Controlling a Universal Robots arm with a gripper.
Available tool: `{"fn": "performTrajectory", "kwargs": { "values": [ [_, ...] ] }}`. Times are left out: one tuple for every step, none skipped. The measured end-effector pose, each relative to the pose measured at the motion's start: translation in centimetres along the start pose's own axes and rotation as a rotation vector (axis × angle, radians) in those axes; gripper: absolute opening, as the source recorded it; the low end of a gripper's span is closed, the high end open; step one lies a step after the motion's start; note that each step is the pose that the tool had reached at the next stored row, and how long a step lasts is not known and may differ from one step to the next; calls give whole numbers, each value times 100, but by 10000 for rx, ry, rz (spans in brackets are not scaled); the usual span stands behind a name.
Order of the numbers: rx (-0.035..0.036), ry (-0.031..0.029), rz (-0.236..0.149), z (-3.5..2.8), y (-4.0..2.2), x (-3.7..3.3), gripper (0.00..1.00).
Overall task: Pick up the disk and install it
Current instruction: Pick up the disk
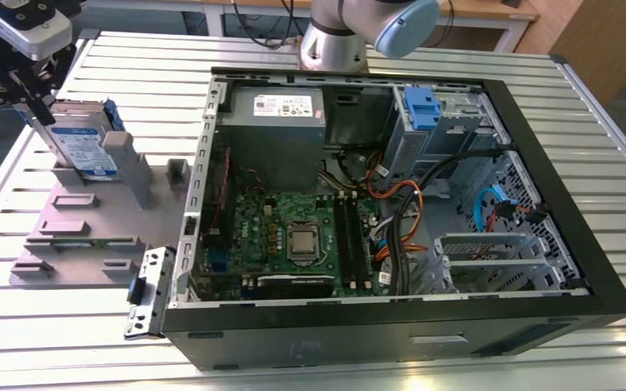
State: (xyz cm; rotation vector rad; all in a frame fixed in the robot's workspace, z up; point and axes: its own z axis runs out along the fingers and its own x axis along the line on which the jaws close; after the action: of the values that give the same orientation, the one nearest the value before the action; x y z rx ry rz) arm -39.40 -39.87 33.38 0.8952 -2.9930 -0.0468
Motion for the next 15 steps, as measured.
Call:
{"fn": "performTrajectory", "kwargs": {
  "values": [
    [0,1,-21,0,0,0,11],
    [0,2,-43,0,0,0,11],
    [0,3,-63,0,0,0,11],
    [0,3,-84,0,0,0,11],
    [1,4,-106,0,0,0,11],
    [1,4,-127,0,0,0,11],
    [1,5,-147,0,0,0,11],
    [1,6,-169,0,0,0,11],
    [2,7,-191,0,0,0,11],
    [2,8,-213,0,0,0,11],
    [2,8,-233,0,0,0,11],
    [2,9,-255,0,0,0,11],
    [2,10,-276,0,0,0,11],
    [2,10,-297,0,0,0,11],
    [3,11,-318,0,0,0,11]
  ]
}}
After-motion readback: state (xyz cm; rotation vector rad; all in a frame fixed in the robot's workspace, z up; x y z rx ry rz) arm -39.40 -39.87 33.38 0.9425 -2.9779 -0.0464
